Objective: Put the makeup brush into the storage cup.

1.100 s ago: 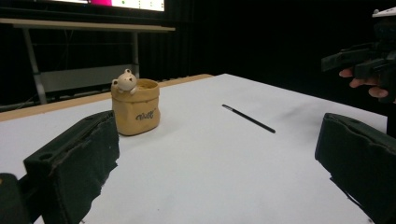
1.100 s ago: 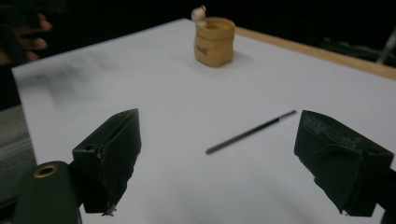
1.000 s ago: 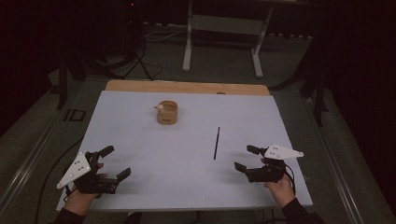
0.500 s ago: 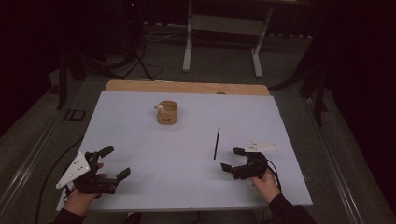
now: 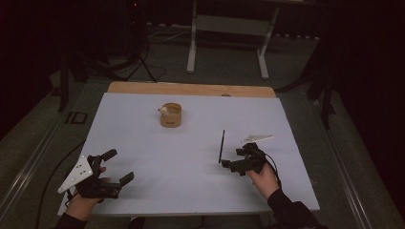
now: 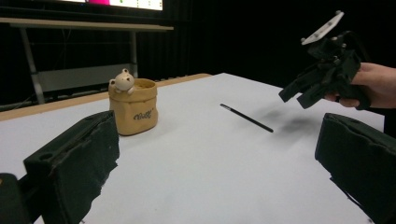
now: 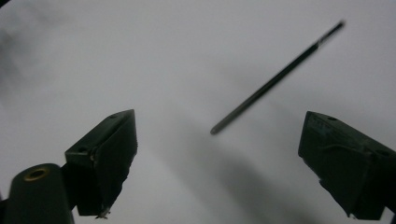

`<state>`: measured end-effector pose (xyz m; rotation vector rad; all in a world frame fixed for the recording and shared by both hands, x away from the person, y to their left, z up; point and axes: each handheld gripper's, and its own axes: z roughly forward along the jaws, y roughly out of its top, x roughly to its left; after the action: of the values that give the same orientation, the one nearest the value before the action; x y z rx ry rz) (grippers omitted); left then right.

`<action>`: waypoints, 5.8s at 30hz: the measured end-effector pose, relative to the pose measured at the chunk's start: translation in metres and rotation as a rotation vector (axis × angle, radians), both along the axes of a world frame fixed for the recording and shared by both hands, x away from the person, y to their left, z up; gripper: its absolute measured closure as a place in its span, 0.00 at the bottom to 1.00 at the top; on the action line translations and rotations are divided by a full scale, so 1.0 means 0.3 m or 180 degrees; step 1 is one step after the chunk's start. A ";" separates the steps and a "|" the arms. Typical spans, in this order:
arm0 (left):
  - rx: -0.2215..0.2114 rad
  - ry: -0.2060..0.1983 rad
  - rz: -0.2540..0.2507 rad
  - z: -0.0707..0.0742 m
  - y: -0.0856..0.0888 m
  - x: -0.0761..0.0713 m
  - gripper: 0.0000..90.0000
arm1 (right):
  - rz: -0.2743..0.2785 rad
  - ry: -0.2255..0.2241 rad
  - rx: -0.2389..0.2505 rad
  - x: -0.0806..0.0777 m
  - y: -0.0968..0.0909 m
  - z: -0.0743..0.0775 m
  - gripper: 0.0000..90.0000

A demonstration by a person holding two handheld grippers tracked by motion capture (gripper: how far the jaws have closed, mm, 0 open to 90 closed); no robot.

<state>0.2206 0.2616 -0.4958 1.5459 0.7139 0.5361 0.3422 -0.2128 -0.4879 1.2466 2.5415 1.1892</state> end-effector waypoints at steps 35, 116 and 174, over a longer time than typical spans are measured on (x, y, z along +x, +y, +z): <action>-0.0021 0.0024 0.0000 0.001 0.001 -0.001 0.00 | -0.1072 0.0974 -0.0874 0.216 0.171 0.103 0.12; -0.0062 0.0027 -0.0018 0.003 0.011 -0.012 0.00 | -0.1789 0.1067 -0.1010 0.346 0.274 0.073 0.95; -0.0020 0.0043 -0.0026 -0.001 0.003 -0.008 0.00 | -0.0207 -0.0826 0.0699 0.149 0.325 0.227 0.95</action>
<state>0.2182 0.2626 -0.4960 1.5474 0.7187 0.5172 0.3869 -0.1154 -0.4197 1.1180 2.2185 1.5367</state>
